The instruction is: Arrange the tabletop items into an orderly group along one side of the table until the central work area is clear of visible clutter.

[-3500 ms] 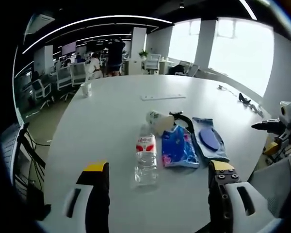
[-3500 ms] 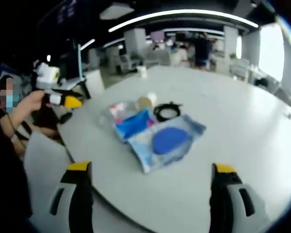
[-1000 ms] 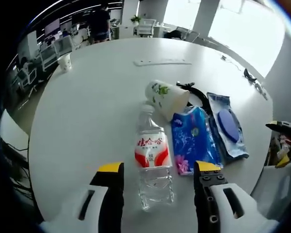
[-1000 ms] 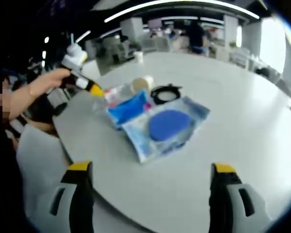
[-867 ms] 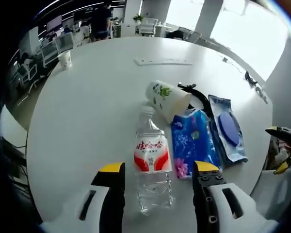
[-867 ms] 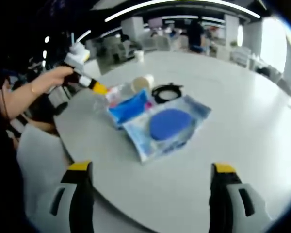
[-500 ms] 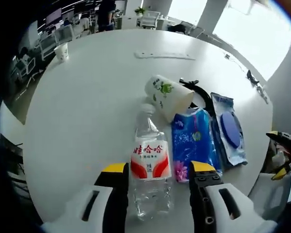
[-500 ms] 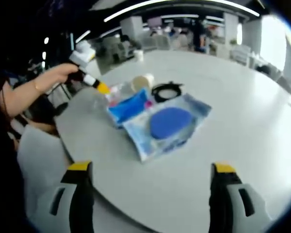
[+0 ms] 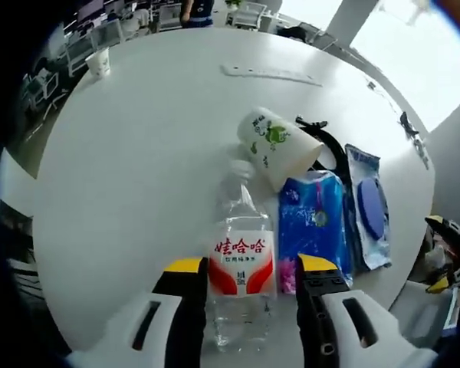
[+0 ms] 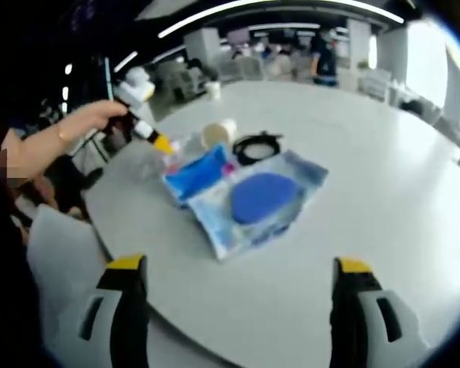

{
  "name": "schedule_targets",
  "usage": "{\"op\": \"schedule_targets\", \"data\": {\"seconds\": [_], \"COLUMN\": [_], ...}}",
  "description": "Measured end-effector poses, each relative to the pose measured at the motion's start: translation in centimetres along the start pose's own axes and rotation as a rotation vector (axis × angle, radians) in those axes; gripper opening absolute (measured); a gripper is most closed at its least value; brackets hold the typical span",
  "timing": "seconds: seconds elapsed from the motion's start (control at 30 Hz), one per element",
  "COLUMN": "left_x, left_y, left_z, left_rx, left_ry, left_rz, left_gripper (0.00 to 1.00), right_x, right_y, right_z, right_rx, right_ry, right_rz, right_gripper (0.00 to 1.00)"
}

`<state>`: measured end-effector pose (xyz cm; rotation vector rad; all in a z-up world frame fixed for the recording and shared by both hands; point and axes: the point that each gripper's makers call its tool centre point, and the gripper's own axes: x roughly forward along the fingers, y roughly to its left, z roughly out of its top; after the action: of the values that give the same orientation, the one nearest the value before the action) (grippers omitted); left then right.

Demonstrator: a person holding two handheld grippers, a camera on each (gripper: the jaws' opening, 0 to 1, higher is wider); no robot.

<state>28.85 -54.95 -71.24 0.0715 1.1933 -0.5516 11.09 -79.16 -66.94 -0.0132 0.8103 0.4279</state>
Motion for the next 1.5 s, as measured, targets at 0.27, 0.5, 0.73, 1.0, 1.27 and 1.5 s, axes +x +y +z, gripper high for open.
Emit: {"op": "schedule_targets", "data": {"seconds": [0.27, 0.5, 0.73, 1.0, 1.27, 1.5], "left_x": [0.6, 1.1, 1.5, 1.4, 0.0, -2.4], "left_y": [0.1, 0.8, 1.0, 0.9, 1.2, 1.1], "left_z": [0.2, 0.0, 0.0, 0.4, 1.0, 1.8], "left_rx": [0.048, 0.096, 0.08, 0.108, 0.078, 0.051], "left_ry": [0.049, 0.095, 0.109, 0.042, -0.057, -0.159], "left_rz": [0.043, 0.131, 0.124, 0.099, 0.099, 0.107], "left_gripper": [0.42, 0.37, 0.37, 0.35, 0.34, 0.34], "right_x": [0.0, 0.0, -0.2, 0.0, -0.3, -0.5], "right_y": [-0.1, -0.3, -0.5, -0.3, -0.6, -0.5], "right_z": [0.1, -0.3, -0.4, -0.4, 0.1, 0.3], "right_rx": [0.003, 0.012, 0.027, 0.034, 0.057, 0.051], "right_ry": [-0.003, 0.01, 0.006, 0.004, -0.017, -0.02], "right_rz": [-0.001, -0.011, -0.019, -0.014, -0.017, -0.02], "right_gripper": [0.98, 0.97, 0.97, 0.96, 0.96, 0.96]}}
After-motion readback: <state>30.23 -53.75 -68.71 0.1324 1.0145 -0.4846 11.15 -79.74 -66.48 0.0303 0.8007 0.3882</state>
